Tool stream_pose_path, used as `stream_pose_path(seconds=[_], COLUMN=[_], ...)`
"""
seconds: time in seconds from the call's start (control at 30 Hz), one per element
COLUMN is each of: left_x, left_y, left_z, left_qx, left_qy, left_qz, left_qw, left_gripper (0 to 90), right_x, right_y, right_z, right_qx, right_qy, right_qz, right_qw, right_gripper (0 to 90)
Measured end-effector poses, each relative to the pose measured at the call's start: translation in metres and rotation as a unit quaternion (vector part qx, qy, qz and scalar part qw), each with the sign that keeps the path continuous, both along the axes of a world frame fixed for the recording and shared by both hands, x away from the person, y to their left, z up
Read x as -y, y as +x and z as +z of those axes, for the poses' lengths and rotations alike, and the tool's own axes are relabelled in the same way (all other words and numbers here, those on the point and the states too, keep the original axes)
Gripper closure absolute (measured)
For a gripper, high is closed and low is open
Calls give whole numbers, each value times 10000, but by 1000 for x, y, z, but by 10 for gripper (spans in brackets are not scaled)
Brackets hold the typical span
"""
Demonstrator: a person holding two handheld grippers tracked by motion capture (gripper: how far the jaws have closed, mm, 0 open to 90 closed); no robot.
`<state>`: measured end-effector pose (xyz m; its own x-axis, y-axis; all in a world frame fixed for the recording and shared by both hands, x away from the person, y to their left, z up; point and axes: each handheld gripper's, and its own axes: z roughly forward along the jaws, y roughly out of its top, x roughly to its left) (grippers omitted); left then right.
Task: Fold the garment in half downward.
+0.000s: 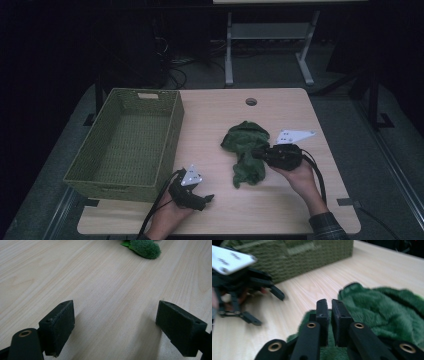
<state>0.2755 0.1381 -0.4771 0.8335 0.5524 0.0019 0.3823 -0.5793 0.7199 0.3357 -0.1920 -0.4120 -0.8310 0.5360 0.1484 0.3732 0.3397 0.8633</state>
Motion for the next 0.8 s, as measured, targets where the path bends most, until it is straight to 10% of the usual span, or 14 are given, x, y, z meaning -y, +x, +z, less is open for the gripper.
stream_pose_path(seconds=[0.33, 0.8], left_x=[0, 1], left_y=[0, 0], left_z=[0, 0], left_qx=[-19, -10], left_qy=[-14, -3], left_qz=[8, -20], left_qw=[10000, 10000], left_gripper=[147, 131], right_x=[-17, -16], right_y=[12, 4], right_z=[-49, -51], right_qx=[-809, -828], right_qy=[-680, -691], right_qz=[15, -114], right_qw=[9944, 9941], right_gripper=[895, 897])
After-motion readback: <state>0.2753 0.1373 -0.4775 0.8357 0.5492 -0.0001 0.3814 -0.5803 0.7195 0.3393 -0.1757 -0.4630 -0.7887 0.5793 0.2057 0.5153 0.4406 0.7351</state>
